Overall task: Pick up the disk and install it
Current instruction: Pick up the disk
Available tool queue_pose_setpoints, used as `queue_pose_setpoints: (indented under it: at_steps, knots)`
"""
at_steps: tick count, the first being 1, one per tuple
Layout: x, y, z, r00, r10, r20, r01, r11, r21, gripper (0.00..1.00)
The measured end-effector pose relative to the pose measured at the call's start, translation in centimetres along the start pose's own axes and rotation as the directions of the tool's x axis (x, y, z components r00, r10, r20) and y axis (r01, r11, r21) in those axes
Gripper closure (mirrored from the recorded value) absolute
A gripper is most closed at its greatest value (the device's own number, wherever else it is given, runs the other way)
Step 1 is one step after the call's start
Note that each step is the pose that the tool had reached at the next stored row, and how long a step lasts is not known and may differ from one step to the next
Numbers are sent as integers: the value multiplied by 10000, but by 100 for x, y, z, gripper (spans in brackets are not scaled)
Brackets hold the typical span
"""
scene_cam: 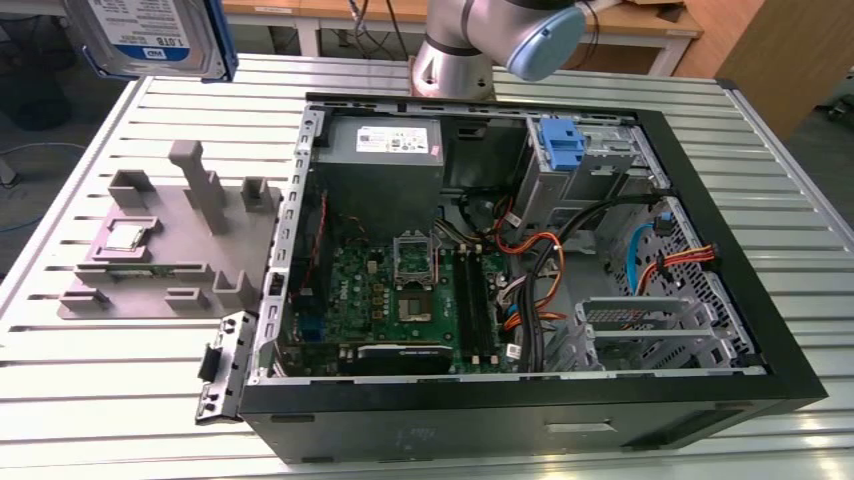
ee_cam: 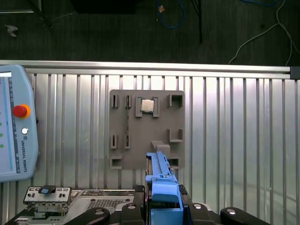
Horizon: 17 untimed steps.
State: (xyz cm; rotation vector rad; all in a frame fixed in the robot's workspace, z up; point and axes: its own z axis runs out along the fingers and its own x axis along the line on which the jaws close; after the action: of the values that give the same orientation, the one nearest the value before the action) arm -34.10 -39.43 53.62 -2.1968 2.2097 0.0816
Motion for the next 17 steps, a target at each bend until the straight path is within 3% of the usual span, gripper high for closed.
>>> queue_pose_setpoints:
  at_steps: [9, 17]
  knots:
    - [0, -6, 0, 10000, -1, 0, 1, 10000, 0, 63]
    - [-1, -134, -2, 10000, -1, 0, 1, 10000, 0, 63]
